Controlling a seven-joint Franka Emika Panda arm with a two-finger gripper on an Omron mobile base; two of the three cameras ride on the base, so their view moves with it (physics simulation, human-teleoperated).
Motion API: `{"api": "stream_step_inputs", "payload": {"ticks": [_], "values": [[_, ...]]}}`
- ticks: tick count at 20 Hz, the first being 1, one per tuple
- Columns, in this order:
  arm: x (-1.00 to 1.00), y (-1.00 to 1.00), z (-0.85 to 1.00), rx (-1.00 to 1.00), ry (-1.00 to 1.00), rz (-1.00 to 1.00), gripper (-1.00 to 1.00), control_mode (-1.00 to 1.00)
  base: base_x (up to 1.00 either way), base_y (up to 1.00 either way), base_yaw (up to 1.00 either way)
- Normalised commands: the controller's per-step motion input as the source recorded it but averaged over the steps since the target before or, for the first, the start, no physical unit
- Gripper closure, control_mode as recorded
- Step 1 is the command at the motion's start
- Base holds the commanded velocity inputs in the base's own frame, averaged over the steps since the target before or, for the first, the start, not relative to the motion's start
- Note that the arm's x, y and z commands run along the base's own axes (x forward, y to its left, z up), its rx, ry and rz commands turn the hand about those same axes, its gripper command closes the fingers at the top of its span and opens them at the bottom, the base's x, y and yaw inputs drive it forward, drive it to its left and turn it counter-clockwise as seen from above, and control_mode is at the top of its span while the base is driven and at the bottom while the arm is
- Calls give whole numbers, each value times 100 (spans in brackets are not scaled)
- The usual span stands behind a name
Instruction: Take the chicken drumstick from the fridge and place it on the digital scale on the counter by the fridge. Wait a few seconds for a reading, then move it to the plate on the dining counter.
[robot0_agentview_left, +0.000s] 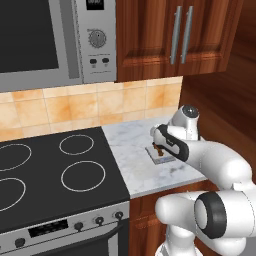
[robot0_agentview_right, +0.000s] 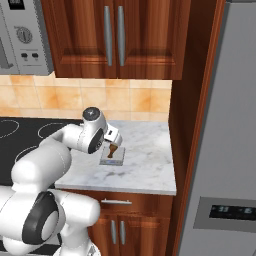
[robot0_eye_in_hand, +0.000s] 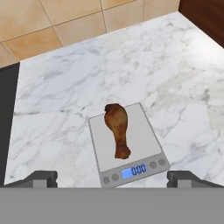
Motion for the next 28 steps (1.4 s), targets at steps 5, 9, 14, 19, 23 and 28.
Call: {"api": "stream_step_inputs", "payload": {"ticks": [5, 9, 14, 19, 23, 28], "values": [[0, 0, 0, 0, 0, 0, -100, -100, 0, 0, 0], [0, 0, 0, 0, 0, 0, -100, -100, 0, 0, 0], [0, 0, 0, 0, 0, 0, -100, -100, 0, 0, 0], [0, 0, 0, 0, 0, 0, -100, -100, 0, 0, 0], [0, 0, 0, 0, 0, 0, -100, -100, 0, 0, 0], [0, 0, 0, 0, 0, 0, -100, -100, 0, 0, 0]]}}
